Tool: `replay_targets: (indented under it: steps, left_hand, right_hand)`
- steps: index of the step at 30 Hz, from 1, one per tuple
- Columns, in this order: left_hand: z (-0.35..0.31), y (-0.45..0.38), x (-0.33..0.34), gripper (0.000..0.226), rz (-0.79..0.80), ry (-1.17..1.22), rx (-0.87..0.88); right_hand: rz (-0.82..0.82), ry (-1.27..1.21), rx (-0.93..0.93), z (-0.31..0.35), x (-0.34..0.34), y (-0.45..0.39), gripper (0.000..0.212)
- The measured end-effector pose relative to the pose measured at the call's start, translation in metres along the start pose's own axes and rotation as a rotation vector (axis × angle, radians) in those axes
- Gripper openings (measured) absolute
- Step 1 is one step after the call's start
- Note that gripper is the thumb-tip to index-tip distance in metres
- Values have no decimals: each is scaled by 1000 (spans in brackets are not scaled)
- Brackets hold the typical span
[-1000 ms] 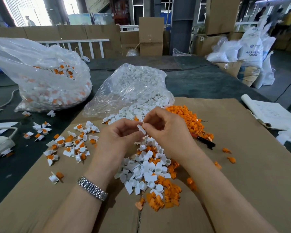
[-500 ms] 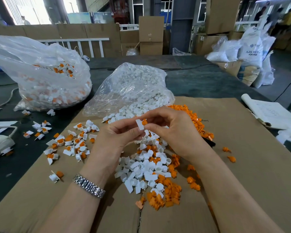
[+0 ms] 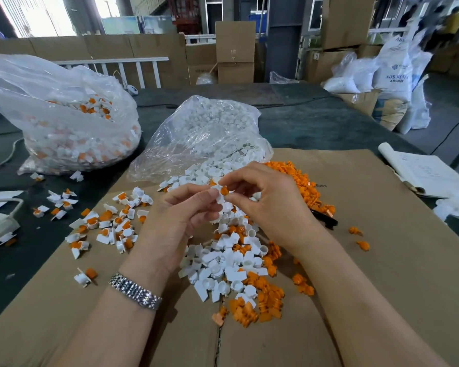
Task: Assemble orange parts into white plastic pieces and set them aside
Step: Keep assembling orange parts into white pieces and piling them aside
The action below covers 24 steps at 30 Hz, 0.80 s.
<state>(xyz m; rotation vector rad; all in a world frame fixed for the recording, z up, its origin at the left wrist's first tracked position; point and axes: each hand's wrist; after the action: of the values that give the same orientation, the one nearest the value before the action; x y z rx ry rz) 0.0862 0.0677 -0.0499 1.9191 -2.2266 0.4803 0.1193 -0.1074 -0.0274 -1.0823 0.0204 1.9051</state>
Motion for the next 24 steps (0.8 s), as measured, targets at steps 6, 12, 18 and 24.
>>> replay_targets:
  steps: [6, 12, 18, 24]
  left_hand:
    - [0, 0, 3, 24, 6, 8, -6]
    - [2, 0, 3, 27, -32, -53, 13]
    - [0, 0, 5, 16, -42, -32, 10]
    - [-3, 1, 4, 11, -64, 35, -23]
  right_hand:
    - [-1, 23, -12, 1, 2, 0, 19]
    - [19, 27, -4, 1, 2, 0, 20]
    - [46, -12, 26, 1, -2, 1, 25]
    - [170, 420, 678, -29, -18, 7, 50]
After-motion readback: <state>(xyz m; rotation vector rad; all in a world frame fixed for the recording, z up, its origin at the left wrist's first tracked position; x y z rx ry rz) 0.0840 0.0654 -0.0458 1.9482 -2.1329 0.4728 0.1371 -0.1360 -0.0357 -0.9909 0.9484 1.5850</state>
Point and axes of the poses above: each hand's wrist, its own y-axis away from the middle knuckle, its own x-axis out of the palm, z = x × y, and after that the axes turned 15 degrees about z, right-handed
